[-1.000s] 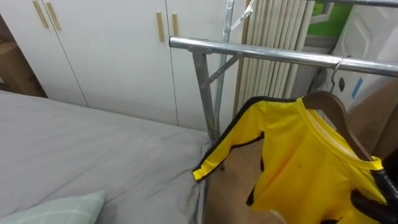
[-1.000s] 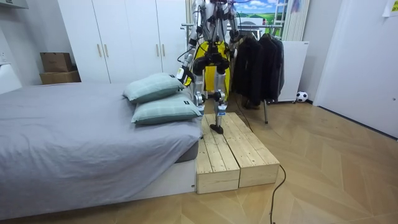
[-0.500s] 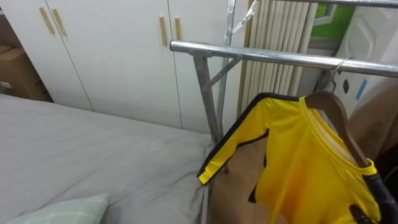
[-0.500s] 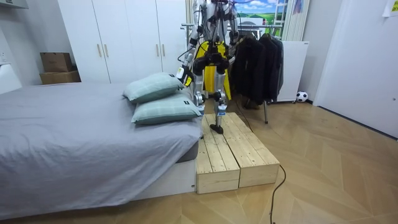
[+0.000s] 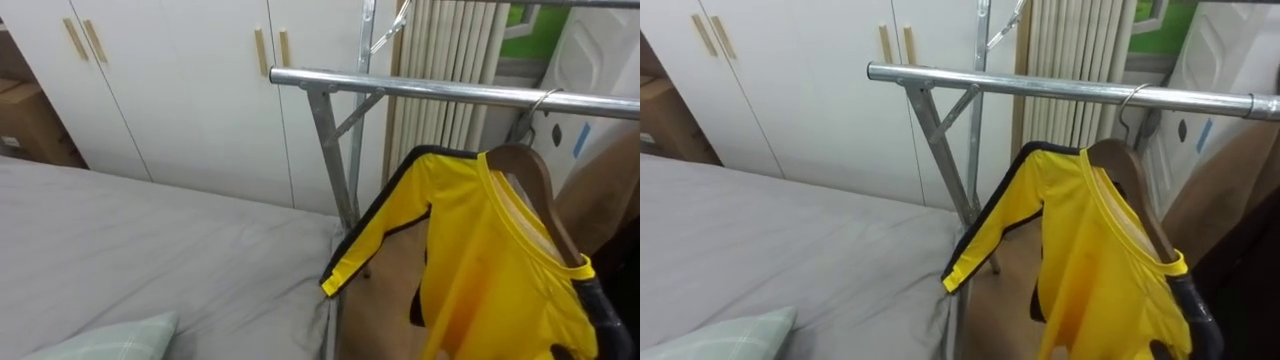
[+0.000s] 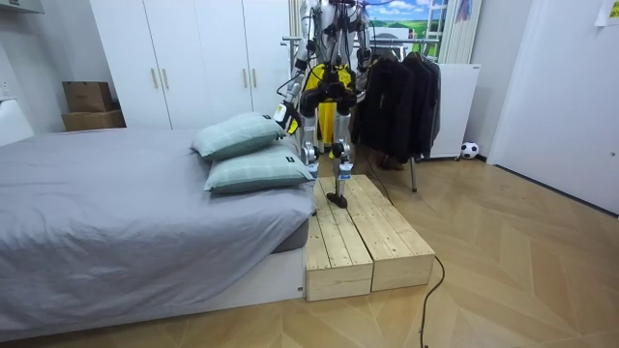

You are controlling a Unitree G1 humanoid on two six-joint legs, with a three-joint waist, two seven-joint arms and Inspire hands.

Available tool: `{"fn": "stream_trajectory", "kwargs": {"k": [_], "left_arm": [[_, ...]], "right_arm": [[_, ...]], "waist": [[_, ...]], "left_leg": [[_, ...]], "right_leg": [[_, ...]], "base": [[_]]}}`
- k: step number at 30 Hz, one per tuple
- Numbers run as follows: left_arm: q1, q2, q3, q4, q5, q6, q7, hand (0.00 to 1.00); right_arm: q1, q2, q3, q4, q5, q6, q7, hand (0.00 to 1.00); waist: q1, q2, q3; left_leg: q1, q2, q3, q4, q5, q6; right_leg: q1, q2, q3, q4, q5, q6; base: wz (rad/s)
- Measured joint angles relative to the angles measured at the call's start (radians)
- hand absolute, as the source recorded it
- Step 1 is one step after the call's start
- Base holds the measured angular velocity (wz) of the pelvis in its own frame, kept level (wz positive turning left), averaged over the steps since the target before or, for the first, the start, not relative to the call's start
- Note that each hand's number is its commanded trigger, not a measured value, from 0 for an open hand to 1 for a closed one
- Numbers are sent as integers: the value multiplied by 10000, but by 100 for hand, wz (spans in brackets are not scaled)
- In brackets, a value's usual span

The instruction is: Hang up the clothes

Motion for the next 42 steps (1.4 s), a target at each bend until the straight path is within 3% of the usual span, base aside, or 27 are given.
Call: {"fn": "stream_trajectory", "kwargs": {"k": [11,16,22,26,36,42], "left_arm": [[-1,-2,-5,226,-103,-6,189,0],[6,-1,20,293,-79,-7,195,0],[-29,0,38,293,-79,-7,267,0],[-41,0,85,296,-95,-8,314,0],[-168,-7,402,301,-95,-12,339,0],[-312,-3,384,547,-117,-57,382,0]], "right_arm": [[558,0,2,-7,-2039,-65,-540,0],[584,2,-3,-9,-4367,-74,-1327,0],[782,7,-3,-207,-5846,-131,-2076,0],[1043,113,-2,-89,-6729,-354,-2156,0],[1899,581,83,305,-9202,-409,-2060,0],[1866,571,803,1134,-11106,-419,-2072,0]], "waist": [[-203,-139,13],[-218,-147,-15],[-223,-168,-8],[-235,-184,-18],[-352,-282,-2],[-429,-328,2]], "left_leg": [[22,2,110,-6,0,0],[39,9,252,7,0,0],[37,8,286,-3,0,0],[50,14,316,-5,0,0],[46,52,318,-11,0,0],[0,77,540,-5,0,0]], "right_leg": [[-9,9,135,-1,-22,7],[-14,17,227,5,-21,6],[-15,35,327,-7,-47,11],[-15,41,356,-6,-42,1],[-58,104,517,-9,-26,-36],[-159,130,649,18,-25,-37]], "base": [[-2],[-5],[0],[-5],[-4],[-4]]}}
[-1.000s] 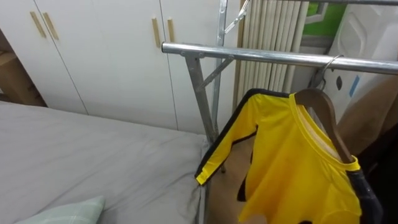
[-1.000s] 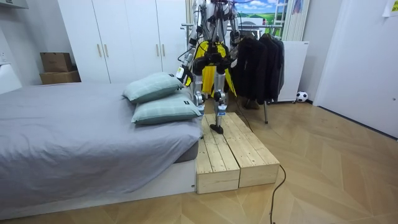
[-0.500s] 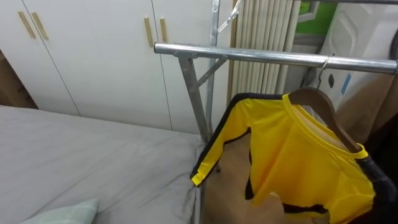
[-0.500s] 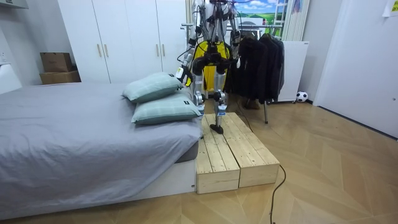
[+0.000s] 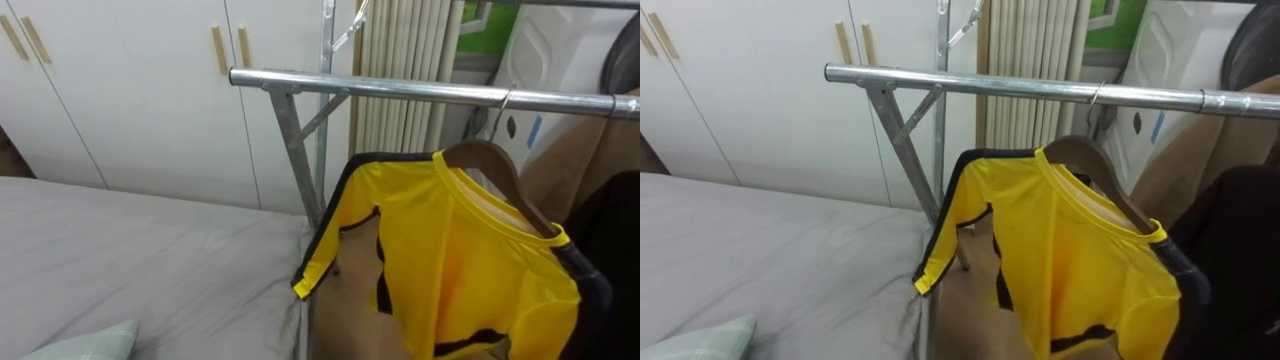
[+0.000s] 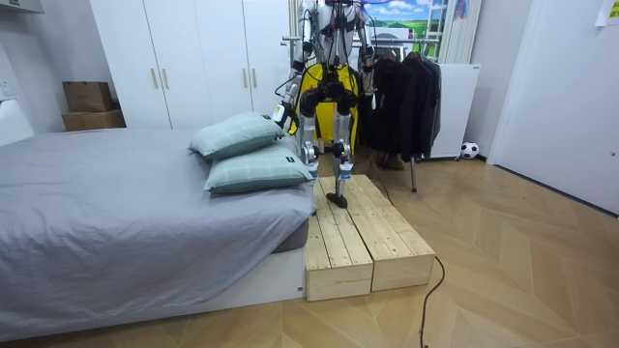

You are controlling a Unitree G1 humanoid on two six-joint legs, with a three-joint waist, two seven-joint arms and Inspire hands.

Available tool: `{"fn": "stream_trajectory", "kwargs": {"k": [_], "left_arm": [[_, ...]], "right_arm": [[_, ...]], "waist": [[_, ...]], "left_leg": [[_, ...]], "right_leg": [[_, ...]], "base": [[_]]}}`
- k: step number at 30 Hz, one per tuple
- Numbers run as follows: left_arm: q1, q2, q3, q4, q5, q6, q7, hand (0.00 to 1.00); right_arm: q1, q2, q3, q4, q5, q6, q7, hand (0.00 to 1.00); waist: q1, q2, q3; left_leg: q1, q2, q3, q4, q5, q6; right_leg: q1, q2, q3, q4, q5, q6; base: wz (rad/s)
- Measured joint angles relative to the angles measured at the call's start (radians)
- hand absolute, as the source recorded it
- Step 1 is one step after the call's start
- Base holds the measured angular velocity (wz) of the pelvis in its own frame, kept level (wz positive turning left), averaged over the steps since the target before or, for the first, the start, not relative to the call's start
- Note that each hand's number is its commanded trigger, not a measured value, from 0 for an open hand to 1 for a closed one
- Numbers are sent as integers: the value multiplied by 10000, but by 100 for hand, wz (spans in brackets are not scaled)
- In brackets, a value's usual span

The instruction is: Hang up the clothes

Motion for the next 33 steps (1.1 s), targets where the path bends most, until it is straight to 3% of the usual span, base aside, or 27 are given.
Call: {"fn": "stream_trajectory", "kwargs": {"k": [6,15,20,28,33], "left_arm": [[-474,58,-221,1004,79,-167,-34,0],[-896,60,-497,1324,127,-166,-104,0],[-1214,99,-612,1517,-15,-167,-227,0],[-1227,107,-828,1517,-178,-167,-463,0],[-1234,111,-788,1462,-173,-167,-495,0]], "right_arm": [[-117,35,727,507,-1030,2,362,0],[-288,140,1266,575,-1459,48,839,0],[-934,109,1297,1339,-1156,185,1186,0],[-1023,122,1413,1759,516,235,1655,0],[-1138,125,1434,2007,757,231,2063,0]], "waist": [[57,41,-10],[283,180,-9],[321,265,-7],[323,301,-54],[288,290,-56]], "left_leg": [[6,2,90,-10,-2,2],[-22,3,167,0,-3,3],[-177,-4,19,5,-2,3],[-176,-8,24,8,-3,3],[-169,1,19,8,-3,3]], "right_leg": [[-42,-10,37,6,29,7],[-69,-41,-131,91,15,3],[-219,-23,-161,141,34,44],[-234,-33,-196,154,50,61],[-232,-34,-234,154,54,53]], "base": [[-6],[3],[6],[0],[0]]}}
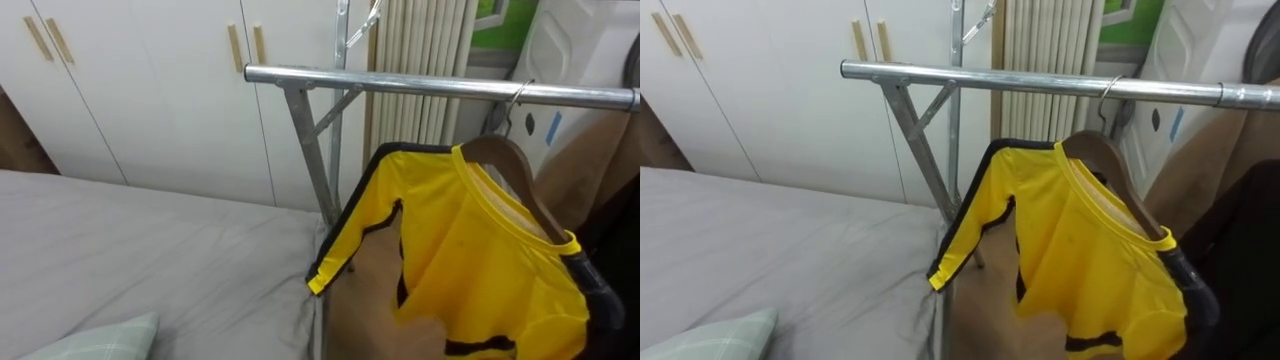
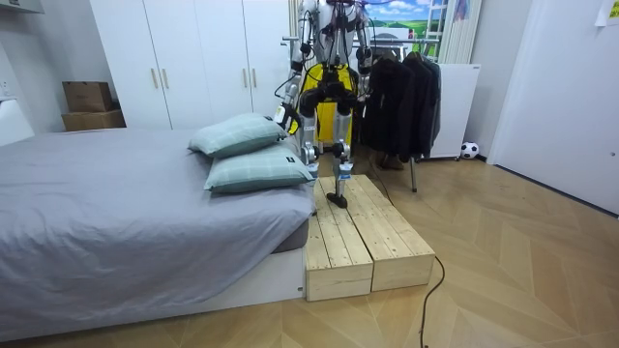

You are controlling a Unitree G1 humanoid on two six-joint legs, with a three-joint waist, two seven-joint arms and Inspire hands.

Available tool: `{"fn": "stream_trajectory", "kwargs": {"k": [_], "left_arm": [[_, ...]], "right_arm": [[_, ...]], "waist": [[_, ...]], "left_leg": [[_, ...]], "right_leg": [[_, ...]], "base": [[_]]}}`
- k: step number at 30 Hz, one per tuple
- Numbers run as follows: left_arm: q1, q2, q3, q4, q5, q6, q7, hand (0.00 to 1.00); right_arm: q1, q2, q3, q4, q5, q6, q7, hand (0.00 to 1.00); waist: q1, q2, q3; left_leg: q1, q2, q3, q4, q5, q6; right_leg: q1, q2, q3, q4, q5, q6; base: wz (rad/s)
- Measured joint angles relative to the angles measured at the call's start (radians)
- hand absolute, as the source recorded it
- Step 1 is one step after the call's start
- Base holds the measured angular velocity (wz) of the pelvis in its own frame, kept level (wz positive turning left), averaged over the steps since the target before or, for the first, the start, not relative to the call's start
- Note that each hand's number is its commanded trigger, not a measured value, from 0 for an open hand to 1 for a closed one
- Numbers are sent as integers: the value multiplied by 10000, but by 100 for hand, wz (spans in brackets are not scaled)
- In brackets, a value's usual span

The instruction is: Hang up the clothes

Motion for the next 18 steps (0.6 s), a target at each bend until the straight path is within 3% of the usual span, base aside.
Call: {"fn": "stream_trajectory", "kwargs": {"k": [5,11,13,18], "left_arm": [[-160,-5,-20,-56,-29,-2,-10,0],[-218,0,-405,-38,-802,-215,52,0],[-268,8,-629,-37,-1096,-322,63,0],[-435,-16,-789,-72,-1219,-679,-22,0]], "right_arm": [[-53,11,-1,24,91,0,264,0],[-278,8,262,170,105,0,688,0],[-383,0,537,151,112,-1,713,0],[-501,-16,737,142,117,-6,1088,0]], "waist": [[-12,-32,13],[-16,-10,97],[-10,72,163],[37,253,135]], "left_leg": [[6,2,-1,1,0,0],[28,-4,-67,0,0,0],[-46,-1,-105,4,0,0],[-509,-26,-350,195,0,-1]], "right_leg": [[12,-11,-61,2,2,-4],[69,-33,-156,-3,2,-3],[35,-53,-322,-24,-3,-5],[-169,-138,-932,-21,-16,-18]], "base": [[0],[5],[14],[33]]}}
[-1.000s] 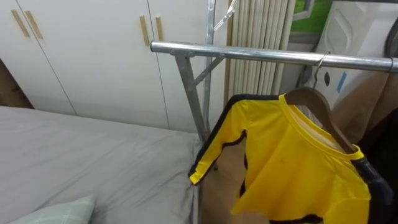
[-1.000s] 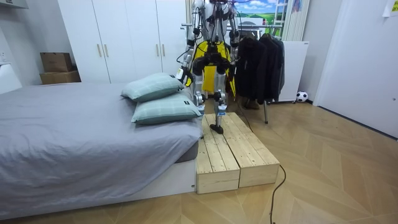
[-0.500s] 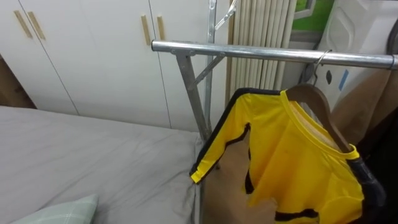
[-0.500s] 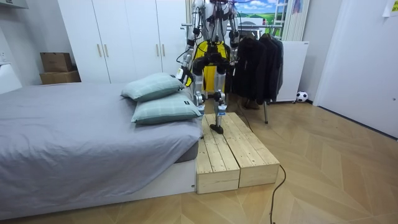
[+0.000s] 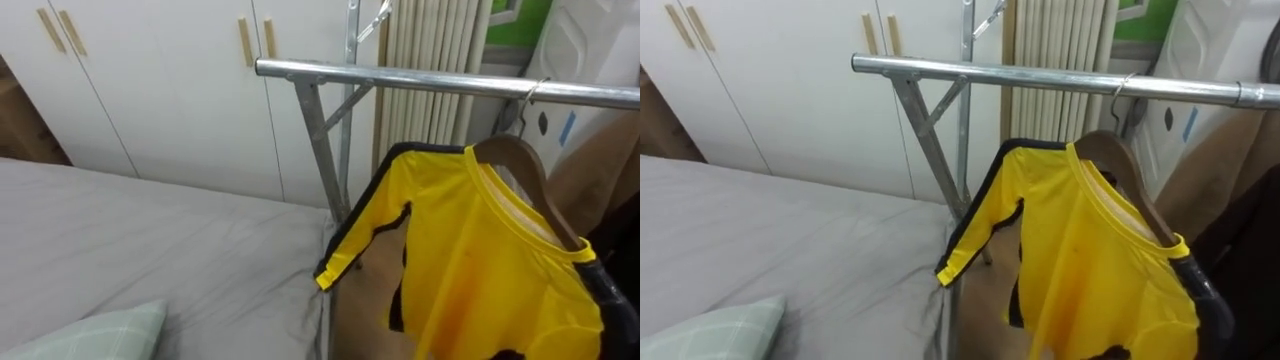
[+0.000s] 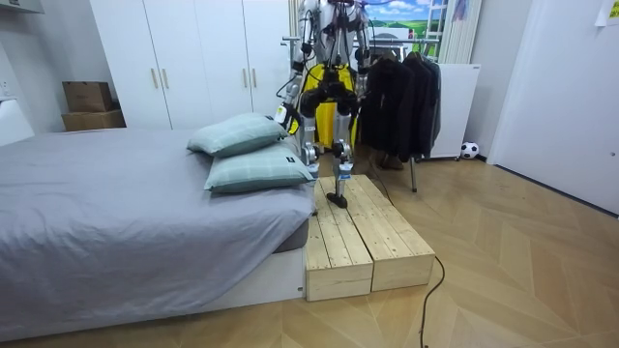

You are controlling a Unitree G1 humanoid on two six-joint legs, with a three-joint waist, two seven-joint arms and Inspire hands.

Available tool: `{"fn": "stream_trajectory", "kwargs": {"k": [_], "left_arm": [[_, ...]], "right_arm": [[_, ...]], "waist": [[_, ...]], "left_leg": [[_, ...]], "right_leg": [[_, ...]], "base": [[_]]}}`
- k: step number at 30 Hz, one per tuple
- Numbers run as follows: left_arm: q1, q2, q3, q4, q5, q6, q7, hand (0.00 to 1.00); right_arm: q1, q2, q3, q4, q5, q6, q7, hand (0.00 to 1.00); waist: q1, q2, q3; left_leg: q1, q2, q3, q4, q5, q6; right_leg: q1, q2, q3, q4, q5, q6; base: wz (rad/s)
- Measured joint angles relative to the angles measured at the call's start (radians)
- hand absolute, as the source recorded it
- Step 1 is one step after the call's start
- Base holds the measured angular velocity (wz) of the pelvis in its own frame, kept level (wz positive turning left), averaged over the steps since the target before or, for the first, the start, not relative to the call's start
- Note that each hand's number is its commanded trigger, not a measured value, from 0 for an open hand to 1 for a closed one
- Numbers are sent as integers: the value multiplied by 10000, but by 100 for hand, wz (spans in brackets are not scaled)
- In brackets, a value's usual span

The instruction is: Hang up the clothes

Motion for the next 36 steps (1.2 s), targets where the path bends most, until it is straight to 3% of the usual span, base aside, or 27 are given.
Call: {"fn": "stream_trajectory", "kwargs": {"k": [3,6,8,9,10,11,13,14,15,16,17,19,20,21,22,24,25,27,28,29,31,33,34,36], "left_arm": [[-77,-156,-12,14,-95,-445,-15,0],[-183,-267,-195,15,-273,-805,-329,0],[-277,-263,-170,-206,-222,-895,-593,0],[-323,-257,-143,-407,-224,-946,-805,0],[-317,-176,-110,-398,-211,-978,-991,0],[-300,-127,-70,-383,-210,-983,-1091,0],[-337,116,-108,-278,232,-979,-1308,0],[-332,182,-128,-243,325,-978,-1342,0],[-300,289,-218,-190,546,-965,-1408,0],[-285,381,-427,-191,647,-950,-1416,0],[-271,385,-461,-191,655,-948,-1416,0],[-291,393,-471,-192,808,-871,-1362,0],[-319,398,-466,-195,853,-871,-1331,0],[-324,412,-456,-193,854,-870,-1197,0],[-320,419,-412,-194,834,-875,-1100,0],[-314,398,-356,-188,802,-903,-927,0],[-296,346,-308,-44,747,-995,-831,0],[-234,352,-170,174,455,-1095,-778,0],[-231,336,54,317,335,-1156,-782,0],[-225,334,125,372,285,-1182,-779,0],[-234,244,235,417,8,-1192,-710,0],[-240,179,229,422,-358,-1185,-685,0],[-206,177,230,427,-368,-1157,-651,0],[-110,175,252,403,-359,-1069,-617,0]], "right_arm": [[-131,-8,72,-35,-480,1,234,0],[-302,-58,153,3,-769,14,345,0],[-404,-61,145,-35,-1057,11,384,0],[-499,-91,137,-61,-1229,26,395,0],[-559,-136,131,-174,-1461,136,409,0],[-601,-154,127,-183,-1547,172,435,0],[-588,-168,-203,-154,-1557,291,439,0],[-580,-169,-310,-154,-1561,372,428,0],[-586,-175,-442,-128,-1556,478,348,0],[-580,-234,-477,-104,-1501,579,341,0],[-574,-288,-512,-90,-1450,615,343,0],[-591,-295,-527,-70,-1324,671,359,0],[-604,-284,-526,-67,-1324,672,361,0],[-627,-270,-523,-61,-1339,677,360,0],[-658,-234,-517,0,-1341,675,343,0],[-643,-229,-520,90,-1301,672,340,0],[-583,-233,-526,183,-1187,680,331,0],[-424,-201,-537,246,-1106,825,303,0],[-380,-189,-564,267,-1119,901,245,0],[-361,-175,-595,288,-1119,908,230,0],[-219,-162,-639,326,-1066,947,146,0],[-183,-130,-741,356,-1055,1052,95,0],[-202,-93,-774,384,-1125,1099,-23,0],[-181,-26,-848,421,-1190,1101,-126,0]], "waist": [[192,206,-109],[356,422,-141],[493,417,-167],[490,382,-171],[495,371,-154],[484,383,-162],[325,398,-141],[256,392,-136],[59,380,-122],[-110,385,-102],[-100,388,-98],[-121,306,-48],[-103,324,-60],[-47,188,-40],[45,65,-82],[227,-27,-172],[237,-13,-200],[208,-199,-297],[209,-269,-298],[193,-266,-282],[117,-376,-278],[45,-400,-301],[64,-458,-300],[130,-495,-321]], "left_leg": [[-407,-22,-95,285,2,-3],[-1035,-70,-74,686,100,-17],[-1425,-119,196,682,371,9],[-1708,68,952,1179,305,86],[-1822,391,1944,2075,-39,170],[-1817,549,2370,2535,-217,212],[-1511,1123,3587,3970,-735,338],[-1408,1246,3825,4199,-814,364],[-1135,1424,4177,4335,-931,309],[-868,1446,4321,4176,-1063,130],[-714,1430,4401,3960,-1141,125],[-254,1242,4565,2647,-1350,27],[-234,1227,4667,2362,-1355,27],[-215,1074,4981,1949,-1353,32],[-250,962,5003,1618,-1305,105],[-329,855,4947,1303,-1224,249],[-277,809,4697,1185,-1115,320],[-111,457,4227,869,-836,567],[-119,308,3876,837,-759,627],[-144,246,3688,827,-715,649],[-257,-15,2739,779,-604,863],[-361,-254,2056,731,-497,1011],[-405,-422,1655,653,-421,1092],[-489,-612,1285,616,-329,1206]], "right_leg": [[-145,-85,-453,32,-44,-30],[-386,-253,-1311,196,-143,-82],[-590,-440,-2115,219,-172,-125],[-652,-579,-2930,219,-233,-168],[-625,-641,-3499,304,-324,-195],[-580,-685,-3871,336,-407,-212],[-315,-769,-5137,384,-626,-195],[-280,-801,-5504,403,-675,-181],[-274,-925,-6242,528,-799,-139],[-292,-1020,-6918,602,-868,-60],[-282,-1077,-7229,650,-896,-32],[-349,-1316,-8415,805,-948,34],[-397,-1403,-8632,909,-969,62],[-515,-1602,-9005,1097,-1013,130],[-646,-1891,-9272,1382,-1112,300],[-690,-2307,-9400,1942,-1133,614],[-688,-2379,-8760,2187,-957,754],[-601,-2445,-7541,2332,-931,768],[-472,-2494,-7265,2324,-908,804],[-401,-2492,-7125,2298,-881,850],[-90,-2360,-6062,1975,-691,1176],[226,-2247,-5491,1525,-551,1385],[388,-2147,-5274,1237,-469,1502],[603,-2114,-5097,816,-371,1627]], "base": [[47],[82],[95],[110],[114],[130],[160],[186],[197],[193],[175],[153],[134],[108],[91],[68],[78],[93],[90],[98],[117],[117],[104],[73]]}}
